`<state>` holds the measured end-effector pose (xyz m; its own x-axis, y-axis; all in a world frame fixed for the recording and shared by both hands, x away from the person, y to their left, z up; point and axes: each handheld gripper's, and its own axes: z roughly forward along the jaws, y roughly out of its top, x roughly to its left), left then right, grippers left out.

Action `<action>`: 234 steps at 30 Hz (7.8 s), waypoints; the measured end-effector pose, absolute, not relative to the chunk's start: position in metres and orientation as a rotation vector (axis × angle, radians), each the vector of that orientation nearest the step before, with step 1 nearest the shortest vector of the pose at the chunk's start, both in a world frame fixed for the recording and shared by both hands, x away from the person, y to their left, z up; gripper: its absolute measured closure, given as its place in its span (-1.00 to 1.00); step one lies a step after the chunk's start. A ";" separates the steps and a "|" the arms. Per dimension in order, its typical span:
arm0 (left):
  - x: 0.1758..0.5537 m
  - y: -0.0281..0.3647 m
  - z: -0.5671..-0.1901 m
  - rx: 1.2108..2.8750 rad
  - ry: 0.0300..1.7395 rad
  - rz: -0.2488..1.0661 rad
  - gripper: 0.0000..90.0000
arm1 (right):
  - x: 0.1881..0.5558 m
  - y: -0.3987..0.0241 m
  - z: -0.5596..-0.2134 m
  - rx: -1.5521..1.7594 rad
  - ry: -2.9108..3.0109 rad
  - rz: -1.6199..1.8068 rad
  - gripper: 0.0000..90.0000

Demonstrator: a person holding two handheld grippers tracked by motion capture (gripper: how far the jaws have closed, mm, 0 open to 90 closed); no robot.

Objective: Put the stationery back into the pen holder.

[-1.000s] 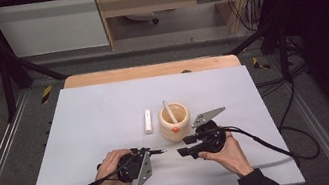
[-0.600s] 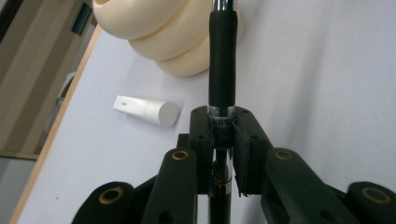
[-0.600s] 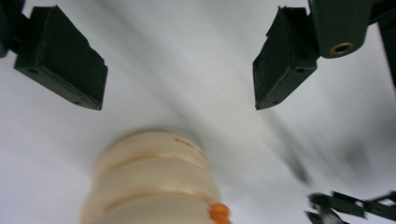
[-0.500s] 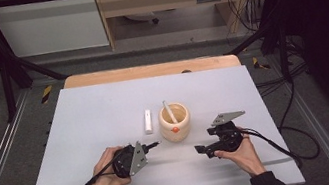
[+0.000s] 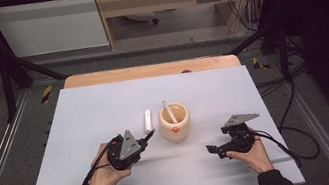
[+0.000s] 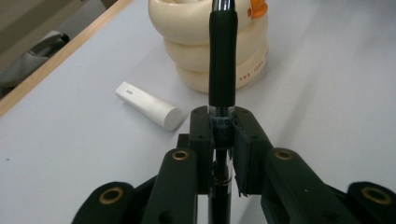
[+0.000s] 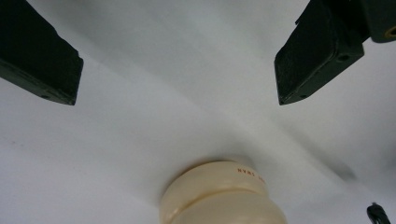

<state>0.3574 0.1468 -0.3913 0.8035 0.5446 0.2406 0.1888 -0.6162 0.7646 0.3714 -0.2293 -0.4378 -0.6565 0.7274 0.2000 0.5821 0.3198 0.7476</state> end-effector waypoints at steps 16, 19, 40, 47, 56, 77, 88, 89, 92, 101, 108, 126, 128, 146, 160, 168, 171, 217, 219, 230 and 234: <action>0.376 0.142 -0.356 1.964 0.786 0.468 0.75 | 0.368 -0.247 -0.445 1.195 2.384 1.223 -0.98; 0.380 0.139 -0.350 1.931 0.808 0.453 0.75 | 0.367 -0.250 -0.446 1.201 2.377 1.231 -0.98; 0.404 0.091 -0.323 1.776 0.850 0.438 0.75 | 0.365 -0.254 -0.447 1.205 2.384 1.229 -0.98; 0.415 0.077 -0.323 1.762 0.863 0.444 0.75 | 0.365 -0.254 -0.447 1.209 2.389 1.230 -0.98; 0.429 0.056 -0.329 1.759 0.863 0.428 0.75 | 0.366 -0.254 -0.447 1.199 2.392 1.230 -0.98; 0.444 0.036 -0.360 1.810 0.852 0.417 0.75 | 0.365 -0.253 -0.448 1.190 2.403 1.226 -0.98; 0.440 0.039 -0.379 1.838 0.850 0.375 0.75 | 0.365 -0.253 -0.448 1.195 2.407 1.223 -0.98; 0.440 0.039 -0.380 1.842 0.851 0.372 0.75 | 0.365 -0.253 -0.448 1.193 2.406 1.225 -0.98; 0.438 0.041 -0.385 1.858 0.849 0.371 0.75 | 0.365 -0.253 -0.448 1.195 2.407 1.222 -0.98; 0.437 0.046 -0.388 1.904 0.843 0.370 0.75 | 0.365 -0.252 -0.449 1.196 2.409 1.220 -0.98; 0.435 0.048 -0.386 1.920 0.839 0.370 0.66 | 0.365 -0.252 -0.449 1.194 2.409 1.219 -0.98; 0.418 0.093 -0.364 2.001 0.869 0.404 -0.34 | 0.365 -0.252 -0.449 1.195 2.408 1.217 -0.98; 0.416 0.100 -0.363 2.010 0.879 0.415 -0.44 | 0.365 -0.252 -0.449 1.195 2.410 1.217 -0.98; 0.411 0.141 -0.386 2.062 0.992 0.455 -0.76 | 0.365 -0.252 -0.450 1.195 2.413 1.214 -0.98; 0.430 0.143 -0.410 2.068 1.138 0.457 -0.53 | 0.365 -0.251 -0.450 1.194 2.418 1.212 -0.98; 0.439 0.128 -0.420 2.077 1.178 0.456 -0.32 | 0.365 -0.251 -0.450 1.193 2.418 1.214 -0.98; 0.441 0.121 -0.423 2.079 1.195 0.469 -0.23 | 0.365 -0.251 -0.450 1.193 2.418 1.213 -0.98; 0.450 0.097 -0.441 2.079 1.316 0.489 0.24 | 0.365 -0.251 -0.449 1.196 2.411 1.224 -0.98; 0.450 0.097 -0.442 2.085 1.320 0.482 0.24 | 0.364 -0.251 -0.449 1.196 2.411 1.225 -0.98; 0.451 0.098 -0.442 2.084 1.351 0.474 0.45 | 0.364 -0.252 -0.449 1.195 2.412 1.226 -0.98; 0.452 0.100 -0.442 2.072 1.364 0.448 0.48 | 0.364 -0.252 -0.449 1.194 2.411 1.229 -0.98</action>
<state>0.4518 0.1001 -0.4417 0.4119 0.9099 -0.0496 0.7029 -0.2826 0.6527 0.3643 -0.2518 -0.4487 -0.6600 0.7286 0.1833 0.5764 0.3346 0.7455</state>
